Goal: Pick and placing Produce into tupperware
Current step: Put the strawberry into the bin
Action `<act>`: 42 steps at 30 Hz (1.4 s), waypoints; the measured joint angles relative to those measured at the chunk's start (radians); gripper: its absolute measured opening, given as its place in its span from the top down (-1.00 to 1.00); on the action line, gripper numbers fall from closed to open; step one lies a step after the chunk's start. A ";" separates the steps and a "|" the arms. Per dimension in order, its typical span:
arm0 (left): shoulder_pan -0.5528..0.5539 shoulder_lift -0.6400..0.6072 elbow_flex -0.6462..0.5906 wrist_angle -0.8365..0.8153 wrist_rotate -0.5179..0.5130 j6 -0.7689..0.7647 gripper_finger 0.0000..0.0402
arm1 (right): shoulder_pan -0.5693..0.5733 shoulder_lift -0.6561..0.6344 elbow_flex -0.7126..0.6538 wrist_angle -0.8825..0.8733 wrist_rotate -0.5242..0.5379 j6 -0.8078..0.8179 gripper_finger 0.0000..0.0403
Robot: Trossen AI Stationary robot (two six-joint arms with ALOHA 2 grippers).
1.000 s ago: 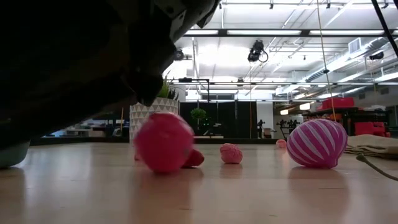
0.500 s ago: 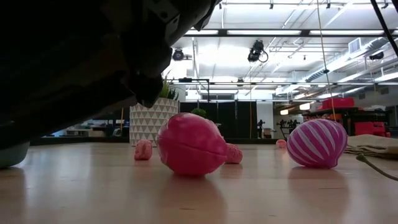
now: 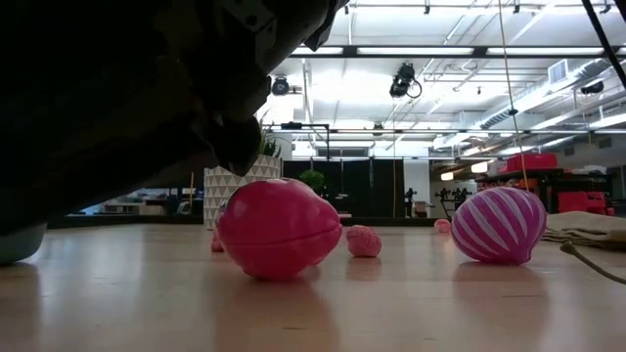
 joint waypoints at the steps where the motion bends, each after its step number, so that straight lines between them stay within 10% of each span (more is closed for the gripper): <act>1: 0.000 0.000 0.000 0.000 0.000 0.000 0.47 | 0.000 0.000 0.000 0.000 -0.003 0.000 0.52; 13: -0.002 0.000 0.000 0.000 0.000 -0.001 0.47 | 0.000 0.000 0.000 0.000 -0.007 0.002 0.97; 42: -0.015 -0.132 0.002 0.052 -0.023 -0.016 0.47 | -0.042 -0.069 0.047 0.108 0.124 0.242 0.99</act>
